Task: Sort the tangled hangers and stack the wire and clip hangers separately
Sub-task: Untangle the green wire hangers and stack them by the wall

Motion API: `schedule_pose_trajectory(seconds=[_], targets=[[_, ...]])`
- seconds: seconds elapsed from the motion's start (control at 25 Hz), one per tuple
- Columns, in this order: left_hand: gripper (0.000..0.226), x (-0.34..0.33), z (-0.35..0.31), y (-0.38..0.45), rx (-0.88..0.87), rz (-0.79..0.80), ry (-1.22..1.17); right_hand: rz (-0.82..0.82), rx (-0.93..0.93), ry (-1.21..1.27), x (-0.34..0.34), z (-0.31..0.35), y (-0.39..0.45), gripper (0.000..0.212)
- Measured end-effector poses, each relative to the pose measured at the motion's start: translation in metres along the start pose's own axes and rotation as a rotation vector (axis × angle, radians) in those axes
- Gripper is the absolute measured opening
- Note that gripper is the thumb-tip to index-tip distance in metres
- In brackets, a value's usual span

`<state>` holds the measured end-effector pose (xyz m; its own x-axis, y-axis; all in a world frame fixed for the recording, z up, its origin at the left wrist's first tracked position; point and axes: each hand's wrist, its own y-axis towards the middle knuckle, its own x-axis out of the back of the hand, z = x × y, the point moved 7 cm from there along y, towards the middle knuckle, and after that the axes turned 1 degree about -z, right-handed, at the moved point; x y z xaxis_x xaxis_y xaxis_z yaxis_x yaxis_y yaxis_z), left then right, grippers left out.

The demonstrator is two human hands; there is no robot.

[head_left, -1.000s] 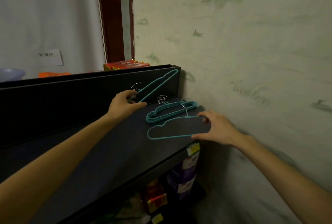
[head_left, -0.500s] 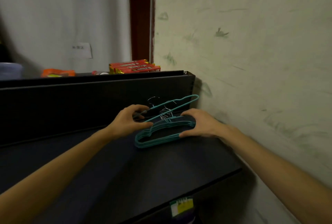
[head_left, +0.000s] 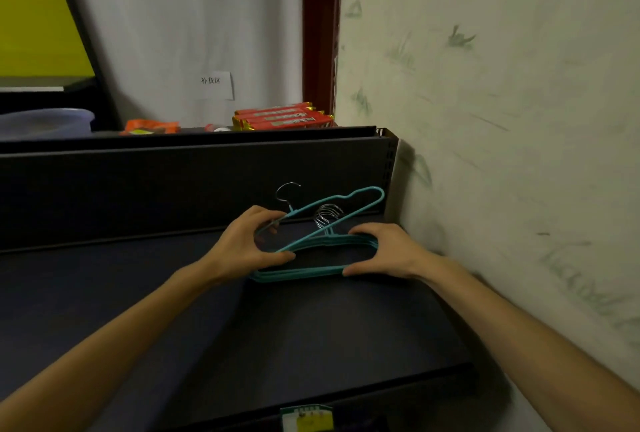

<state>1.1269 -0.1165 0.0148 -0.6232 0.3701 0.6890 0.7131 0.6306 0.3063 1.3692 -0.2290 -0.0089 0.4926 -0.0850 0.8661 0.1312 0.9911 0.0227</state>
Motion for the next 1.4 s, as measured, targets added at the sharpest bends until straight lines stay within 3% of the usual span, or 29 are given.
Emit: schedule_pose_trajectory(seconds=[0.28, 0.44, 0.56, 0.68, 0.84, 1.0, 1.24, 1.4], targets=[[0.103, -0.006, -0.013, 0.007, 0.006, 0.065, 0.093, 0.063, -0.031, -0.037, 0.001, 0.006, -0.001, 0.107], [0.101, -0.02, -0.019, 0.011, 0.007, 0.121, 0.172, -0.017, -0.089, -0.069, 0.024, -0.007, -0.015, 0.147], [0.091, -0.033, -0.026, 0.013, -0.025, 0.166, 0.19, -0.194, -0.172, 0.096, 0.046, -0.03, -0.049, 0.126], [0.088, -0.047, -0.033, 0.017, -0.077, 0.226, 0.293, -0.287, -0.204, 0.181, 0.045, -0.035, -0.069, 0.129], [0.099, -0.061, -0.033, 0.025, -0.079, 0.303, 0.413, -0.1, -0.167, 0.001, 0.032, -0.022, -0.048, 0.116], [0.099, -0.066, -0.021, 0.027, 0.01, 0.331, 0.353, 0.053, -0.126, -0.194, 0.024, -0.01, -0.03, 0.101], [0.096, -0.068, -0.015, 0.03, 0.1, 0.323, 0.318, 0.136, -0.116, -0.302, 0.029, -0.006, -0.004, 0.082], [0.084, -0.068, -0.013, 0.035, 0.144, 0.321, 0.293, 0.192, -0.136, -0.287, 0.031, -0.008, 0.003, 0.084]])
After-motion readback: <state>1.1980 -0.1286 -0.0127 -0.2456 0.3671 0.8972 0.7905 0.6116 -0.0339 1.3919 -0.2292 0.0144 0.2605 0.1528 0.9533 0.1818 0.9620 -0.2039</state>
